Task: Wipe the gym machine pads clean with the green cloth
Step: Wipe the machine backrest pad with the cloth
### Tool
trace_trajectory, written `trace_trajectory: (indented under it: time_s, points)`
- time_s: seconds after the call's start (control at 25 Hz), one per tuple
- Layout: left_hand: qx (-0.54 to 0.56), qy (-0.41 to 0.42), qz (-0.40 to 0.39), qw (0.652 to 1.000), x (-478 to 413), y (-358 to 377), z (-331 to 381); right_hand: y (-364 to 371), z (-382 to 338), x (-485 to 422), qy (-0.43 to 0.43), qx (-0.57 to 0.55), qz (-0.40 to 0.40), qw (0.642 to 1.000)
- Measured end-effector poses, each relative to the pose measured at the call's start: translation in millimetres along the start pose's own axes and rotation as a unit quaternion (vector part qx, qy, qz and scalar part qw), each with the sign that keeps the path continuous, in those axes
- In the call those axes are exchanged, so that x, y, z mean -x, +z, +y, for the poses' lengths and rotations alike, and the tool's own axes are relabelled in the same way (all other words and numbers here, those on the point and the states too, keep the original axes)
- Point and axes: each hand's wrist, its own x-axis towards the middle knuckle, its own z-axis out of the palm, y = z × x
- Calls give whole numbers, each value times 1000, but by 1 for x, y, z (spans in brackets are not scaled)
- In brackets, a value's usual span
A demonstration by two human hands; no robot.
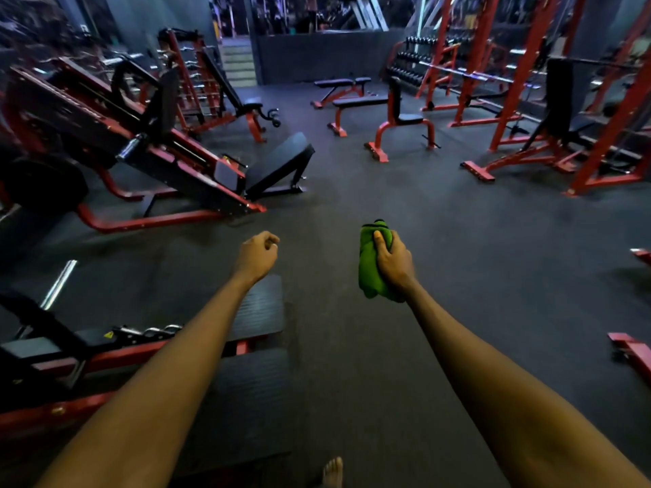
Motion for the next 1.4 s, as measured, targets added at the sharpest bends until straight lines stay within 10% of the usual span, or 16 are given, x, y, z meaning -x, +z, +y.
trace_trajectory:
  time_s: [1.4]
  points:
    - [-46, -44, -49, 997, -868, 278, -75, 219, 65, -877, 32, 18, -45, 998]
